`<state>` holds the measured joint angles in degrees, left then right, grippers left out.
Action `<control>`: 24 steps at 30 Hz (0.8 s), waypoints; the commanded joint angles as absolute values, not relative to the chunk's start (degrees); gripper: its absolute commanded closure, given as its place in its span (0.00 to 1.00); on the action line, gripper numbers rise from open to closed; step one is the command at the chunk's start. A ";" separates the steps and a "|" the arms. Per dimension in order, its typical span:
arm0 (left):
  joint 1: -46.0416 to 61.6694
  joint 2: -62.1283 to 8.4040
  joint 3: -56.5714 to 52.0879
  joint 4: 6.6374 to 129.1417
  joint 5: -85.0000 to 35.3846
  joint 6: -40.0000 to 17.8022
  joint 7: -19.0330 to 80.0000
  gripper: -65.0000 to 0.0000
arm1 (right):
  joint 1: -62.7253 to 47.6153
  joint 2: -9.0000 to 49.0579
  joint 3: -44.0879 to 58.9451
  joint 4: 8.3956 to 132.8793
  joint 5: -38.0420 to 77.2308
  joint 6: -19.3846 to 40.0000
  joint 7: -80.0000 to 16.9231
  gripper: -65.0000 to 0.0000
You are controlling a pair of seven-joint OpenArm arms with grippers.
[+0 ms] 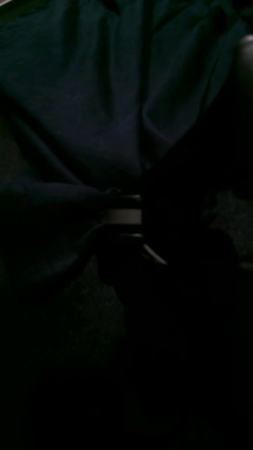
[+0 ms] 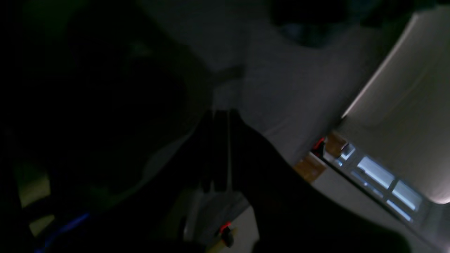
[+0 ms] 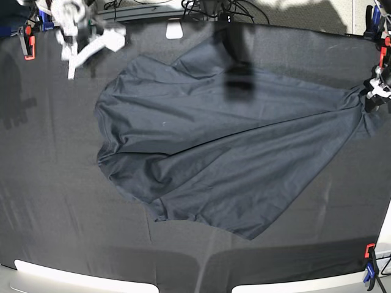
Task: Layout the t-shirt on the table in an organized manner, then fold the t-shirt properly
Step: 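Drag the held shirt edge with the right gripper to spread the shirt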
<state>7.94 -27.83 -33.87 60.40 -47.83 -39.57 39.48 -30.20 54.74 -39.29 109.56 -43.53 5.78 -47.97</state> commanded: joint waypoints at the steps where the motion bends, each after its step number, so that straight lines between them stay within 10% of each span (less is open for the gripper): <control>1: 7.75 -29.10 -34.20 61.23 -48.10 -40.00 39.81 1.00 | -30.76 56.10 -38.13 111.22 -44.84 3.81 -47.55 1.00; 6: 7.73 -29.10 -34.20 61.23 -48.10 -40.00 38.98 1.00 | -32.27 55.00 -37.08 116.46 -41.85 -1.69 -41.21 1.00; 12: 7.73 -29.10 -34.20 61.23 -48.10 -40.00 38.98 1.00 | -30.11 51.13 -37.10 117.21 -32.42 2.76 -34.39 0.49; 24: 7.57 -29.10 -34.20 61.23 -48.10 -40.00 38.72 1.00 | -26.26 44.27 -38.33 114.67 -27.88 9.50 -31.86 0.48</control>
